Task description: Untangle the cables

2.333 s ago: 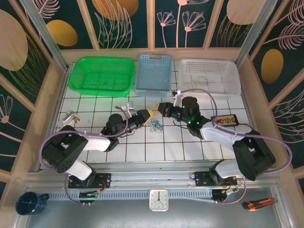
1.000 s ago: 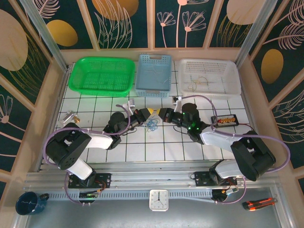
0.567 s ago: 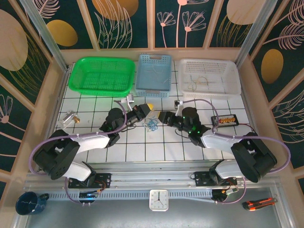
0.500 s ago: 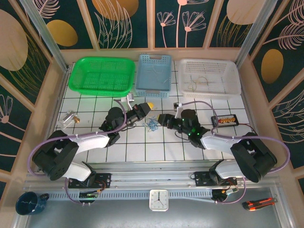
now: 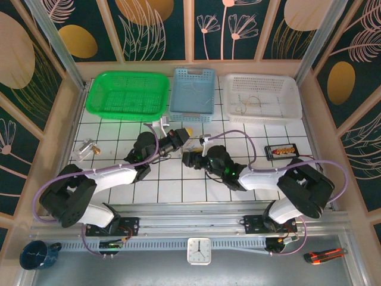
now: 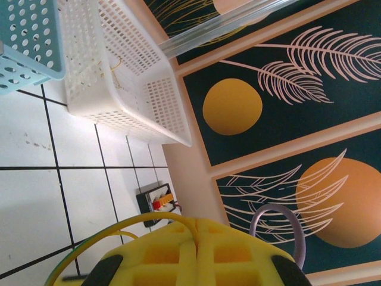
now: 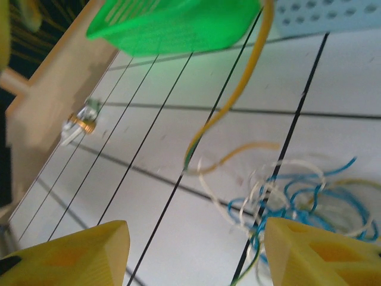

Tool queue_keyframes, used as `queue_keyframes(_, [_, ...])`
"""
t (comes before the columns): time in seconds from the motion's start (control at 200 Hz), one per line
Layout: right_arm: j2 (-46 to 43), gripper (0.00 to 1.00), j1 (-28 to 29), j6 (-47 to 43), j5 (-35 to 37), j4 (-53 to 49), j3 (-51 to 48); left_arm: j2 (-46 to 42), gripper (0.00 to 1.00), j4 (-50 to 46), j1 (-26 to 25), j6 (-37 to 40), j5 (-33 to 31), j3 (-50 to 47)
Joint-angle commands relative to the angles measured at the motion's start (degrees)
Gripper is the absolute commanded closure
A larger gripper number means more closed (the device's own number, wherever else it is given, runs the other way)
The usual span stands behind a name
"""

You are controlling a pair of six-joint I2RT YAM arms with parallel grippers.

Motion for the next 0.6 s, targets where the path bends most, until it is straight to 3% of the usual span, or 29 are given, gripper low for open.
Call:
queue_keyframes(0.0, [1.89, 0.39, 0.23, -1.68, 9.13, 3.35, 2.95, -1.43, 1.00, -0.51, -0.20, 0.09, -0.93, 1.61])
queue_keyframes(0.15, [6.45, 0.43, 0.13, -3.51, 9.87, 5.93, 6.83, -1.69, 1.00, -0.50, -0.20, -0.53, -1.30, 1.64])
queue_keyframes(0.22, [8.94, 0.53, 0.14, -3.67, 9.73, 6.59, 7.79, -1.68, 1.00, -0.51, -0.18, -0.64, -1.29, 2.02])
queue_keyframes(0.295, [11.16, 0.73, 0.18, -2.78, 9.90, 8.19, 6.76, -1.91, 1.00, -0.98, -0.19, -0.17, -0.96, 3.15])
queue_keyframes(0.36, [12.79, 0.82, 0.14, -1.35, 10.34, 9.94, 4.89, -2.49, 1.00, -2.58, -0.10, 1.04, -0.61, 4.75])
queue_keyframes(0.595, [14.94, 0.81, -0.34, 4.41, 10.32, 13.39, -1.19, -3.91, 1.00, -10.39, -0.08, 9.71, 1.13, 12.12])
